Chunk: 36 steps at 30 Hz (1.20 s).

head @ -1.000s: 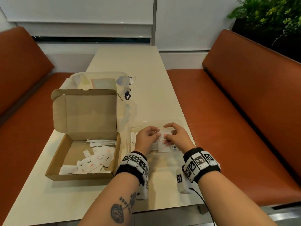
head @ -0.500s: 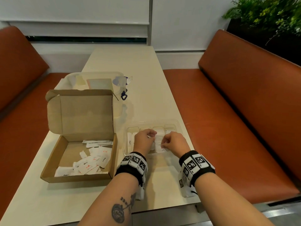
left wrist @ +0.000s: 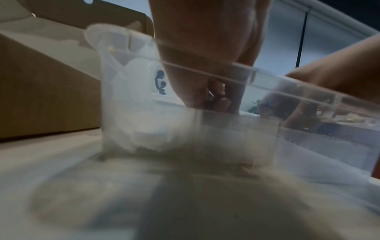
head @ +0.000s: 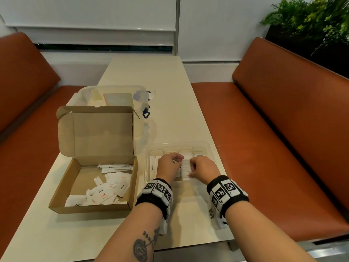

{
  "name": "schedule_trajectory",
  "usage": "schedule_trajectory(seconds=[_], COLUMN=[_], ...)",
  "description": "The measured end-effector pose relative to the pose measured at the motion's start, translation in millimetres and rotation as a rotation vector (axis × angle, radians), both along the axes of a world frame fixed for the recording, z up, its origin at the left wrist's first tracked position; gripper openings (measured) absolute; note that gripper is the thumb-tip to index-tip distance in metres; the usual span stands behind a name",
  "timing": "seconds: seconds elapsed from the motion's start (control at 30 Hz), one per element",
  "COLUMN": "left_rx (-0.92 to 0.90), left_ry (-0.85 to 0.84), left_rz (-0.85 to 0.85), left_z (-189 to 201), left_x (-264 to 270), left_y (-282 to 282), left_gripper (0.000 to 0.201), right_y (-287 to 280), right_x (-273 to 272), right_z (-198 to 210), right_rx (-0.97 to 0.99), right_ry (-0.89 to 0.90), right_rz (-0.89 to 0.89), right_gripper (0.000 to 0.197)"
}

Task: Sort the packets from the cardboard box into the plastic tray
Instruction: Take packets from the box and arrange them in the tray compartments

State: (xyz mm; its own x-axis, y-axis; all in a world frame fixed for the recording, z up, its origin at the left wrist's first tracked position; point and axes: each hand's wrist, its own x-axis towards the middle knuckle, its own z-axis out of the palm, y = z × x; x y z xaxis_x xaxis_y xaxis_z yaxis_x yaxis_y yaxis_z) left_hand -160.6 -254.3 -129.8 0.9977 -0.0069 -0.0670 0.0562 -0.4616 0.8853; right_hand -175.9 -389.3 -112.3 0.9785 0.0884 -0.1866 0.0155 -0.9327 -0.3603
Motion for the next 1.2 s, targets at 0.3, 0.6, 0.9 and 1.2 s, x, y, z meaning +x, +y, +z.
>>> schedule_trajectory(seconds=[0.3,0.6,0.9,1.2], left_rx=[-0.03,-0.248,0.247,0.793], left_ry=[0.03,-0.044,0.25,0.301], left_rz=[-0.001,0.117,0.373,-0.337], left_z=[3,46,54,26], left_x=[-1,-8,-8,-29], left_y=[0,38,187,218], left_gripper=[0.021,0.016,0.028,0.084], right_y=[0,54,191,229], right_x=[-1,-1,-25,-32], right_z=[0,41,22,-13], right_rx=[0.041,0.37,0.506,0.356], right_ry=[-0.008,-0.299,-0.143,-0.154], right_rz=[-0.042,-0.112,0.101,0.072], right_gripper=[0.038,0.032,0.006,0.022])
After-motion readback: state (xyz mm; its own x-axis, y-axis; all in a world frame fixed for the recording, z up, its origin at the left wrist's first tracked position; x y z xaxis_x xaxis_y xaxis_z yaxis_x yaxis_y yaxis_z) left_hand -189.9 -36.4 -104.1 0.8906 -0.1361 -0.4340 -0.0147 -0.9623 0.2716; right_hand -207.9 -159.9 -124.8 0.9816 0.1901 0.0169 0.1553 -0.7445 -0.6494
